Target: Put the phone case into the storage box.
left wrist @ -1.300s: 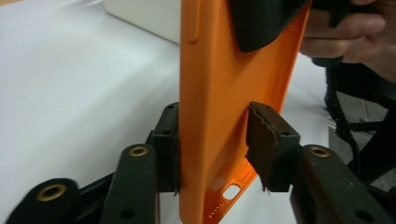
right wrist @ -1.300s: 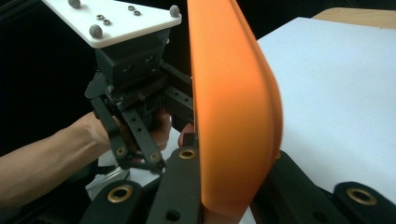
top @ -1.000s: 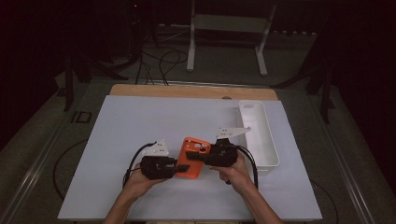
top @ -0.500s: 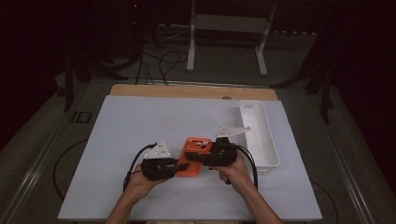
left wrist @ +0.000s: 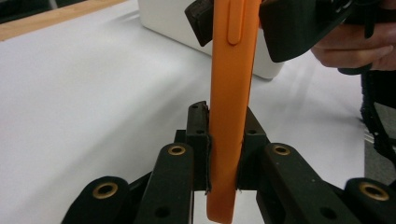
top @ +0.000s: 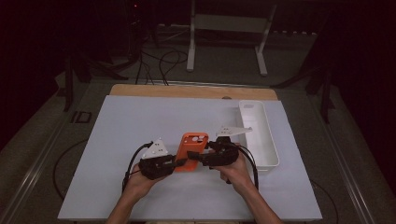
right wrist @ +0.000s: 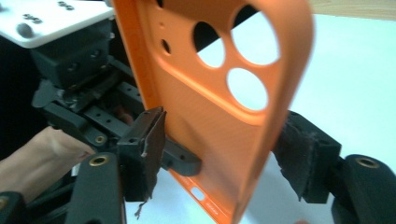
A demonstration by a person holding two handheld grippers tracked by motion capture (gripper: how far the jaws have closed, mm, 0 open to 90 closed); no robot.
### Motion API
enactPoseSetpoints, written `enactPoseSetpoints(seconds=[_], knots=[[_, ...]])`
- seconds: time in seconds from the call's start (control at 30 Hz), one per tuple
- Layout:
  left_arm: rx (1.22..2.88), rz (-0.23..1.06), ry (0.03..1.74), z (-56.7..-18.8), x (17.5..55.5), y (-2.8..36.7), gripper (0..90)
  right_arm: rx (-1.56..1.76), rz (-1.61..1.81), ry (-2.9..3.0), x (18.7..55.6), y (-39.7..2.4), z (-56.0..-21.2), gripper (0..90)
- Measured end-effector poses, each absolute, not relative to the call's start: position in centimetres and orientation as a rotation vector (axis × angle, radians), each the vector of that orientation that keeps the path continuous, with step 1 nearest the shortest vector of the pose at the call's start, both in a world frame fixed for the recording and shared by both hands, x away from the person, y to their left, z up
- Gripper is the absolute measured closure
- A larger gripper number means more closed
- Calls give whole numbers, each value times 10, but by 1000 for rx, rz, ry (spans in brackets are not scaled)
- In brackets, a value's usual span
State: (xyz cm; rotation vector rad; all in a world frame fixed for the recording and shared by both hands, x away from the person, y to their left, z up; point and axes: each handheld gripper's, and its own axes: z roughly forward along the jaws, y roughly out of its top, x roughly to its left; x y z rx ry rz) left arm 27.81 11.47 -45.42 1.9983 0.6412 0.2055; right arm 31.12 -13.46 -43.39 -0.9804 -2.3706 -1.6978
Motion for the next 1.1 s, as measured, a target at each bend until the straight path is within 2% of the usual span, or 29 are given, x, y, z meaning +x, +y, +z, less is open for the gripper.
enactPoseSetpoints(seconds=[0.6, 1.1], knots=[[1994, 285, 737, -456, 279, 115, 804, -1047, -1702, -2441, 304, -135, -431, 222], [1997, 405, 840, -457, 277, 113, 804, -1095, -1716, -2494, 300, -133, -428, 137]])
